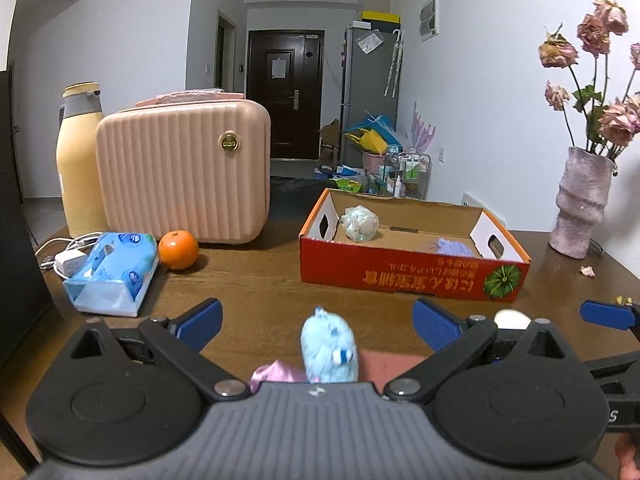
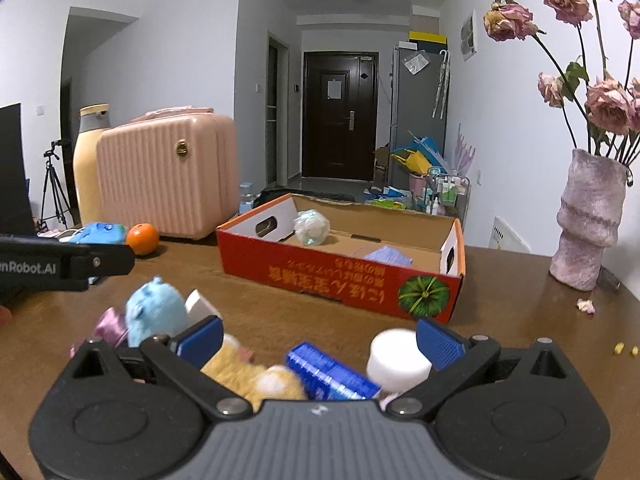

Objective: Organize soft objects
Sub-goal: 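Bring both tools back toward the remaining soft items on the table, then close the right tool on the yellow-white plush and lift it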

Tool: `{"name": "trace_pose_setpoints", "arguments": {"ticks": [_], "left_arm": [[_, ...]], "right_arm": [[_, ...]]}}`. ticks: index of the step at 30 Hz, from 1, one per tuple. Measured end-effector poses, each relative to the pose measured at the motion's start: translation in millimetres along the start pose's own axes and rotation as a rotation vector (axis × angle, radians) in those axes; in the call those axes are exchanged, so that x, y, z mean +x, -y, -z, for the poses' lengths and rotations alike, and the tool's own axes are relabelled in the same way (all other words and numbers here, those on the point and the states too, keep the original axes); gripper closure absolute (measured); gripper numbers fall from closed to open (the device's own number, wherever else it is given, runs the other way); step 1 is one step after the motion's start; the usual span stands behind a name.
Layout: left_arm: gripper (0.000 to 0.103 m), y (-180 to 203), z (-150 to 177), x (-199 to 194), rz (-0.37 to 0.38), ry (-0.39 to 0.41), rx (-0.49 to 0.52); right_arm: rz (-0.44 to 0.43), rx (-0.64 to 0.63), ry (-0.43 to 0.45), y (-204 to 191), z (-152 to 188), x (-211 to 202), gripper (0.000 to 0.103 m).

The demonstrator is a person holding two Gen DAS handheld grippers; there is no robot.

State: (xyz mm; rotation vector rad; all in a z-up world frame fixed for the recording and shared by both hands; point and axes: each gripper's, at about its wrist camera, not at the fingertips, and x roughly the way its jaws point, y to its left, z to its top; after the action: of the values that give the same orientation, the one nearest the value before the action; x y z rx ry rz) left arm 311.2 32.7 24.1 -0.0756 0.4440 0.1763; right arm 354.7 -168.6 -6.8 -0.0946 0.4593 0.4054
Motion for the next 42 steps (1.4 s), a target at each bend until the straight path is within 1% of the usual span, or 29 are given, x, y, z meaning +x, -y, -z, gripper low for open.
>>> {"name": "trace_pose_setpoints", "arguments": {"ticks": [7, 16, 22, 25, 28, 31, 34, 37, 42], "left_arm": [[0.000, -13, 23, -15, 0.011, 0.004, 0.008], [0.000, -35, 54, -19, 0.014, -0.018, 0.037], [0.000, -52, 65, -25, 0.034, -0.033, 0.038], [0.000, -56, 65, -23, 0.049, -0.046, 0.026], [0.000, -61, 65, -23, 0.080, -0.053, 0.010], [0.000, -60, 66, -23, 0.090, -0.053, 0.028], [0.000, -64, 66, -22, 0.090, -0.055, 0.030], [0.000, -67, 65, -22, 0.094, -0.058, 0.013], [0.000, -67, 65, -22, 0.095, -0.058, 0.016]], "right_arm": [[-0.008, 0.006, 0.009, -15, 16, -15, 0.000], [-0.016, 0.019, -0.001, -31, 37, -25, 0.000], [-0.016, 0.033, -0.012, -36, 49, -31, 0.000], [-0.015, 0.037, -0.012, -39, 53, -32, 0.001], [-0.012, 0.031, -0.019, -41, 56, -30, 0.005], [-0.009, 0.032, -0.034, -43, 57, -25, 0.011], [-0.001, 0.039, -0.054, -40, 59, -16, 0.021], [-0.001, 0.061, -0.089, -36, 60, -3, 0.028], [-0.006, 0.081, -0.132, -33, 61, 17, 0.029]]}}
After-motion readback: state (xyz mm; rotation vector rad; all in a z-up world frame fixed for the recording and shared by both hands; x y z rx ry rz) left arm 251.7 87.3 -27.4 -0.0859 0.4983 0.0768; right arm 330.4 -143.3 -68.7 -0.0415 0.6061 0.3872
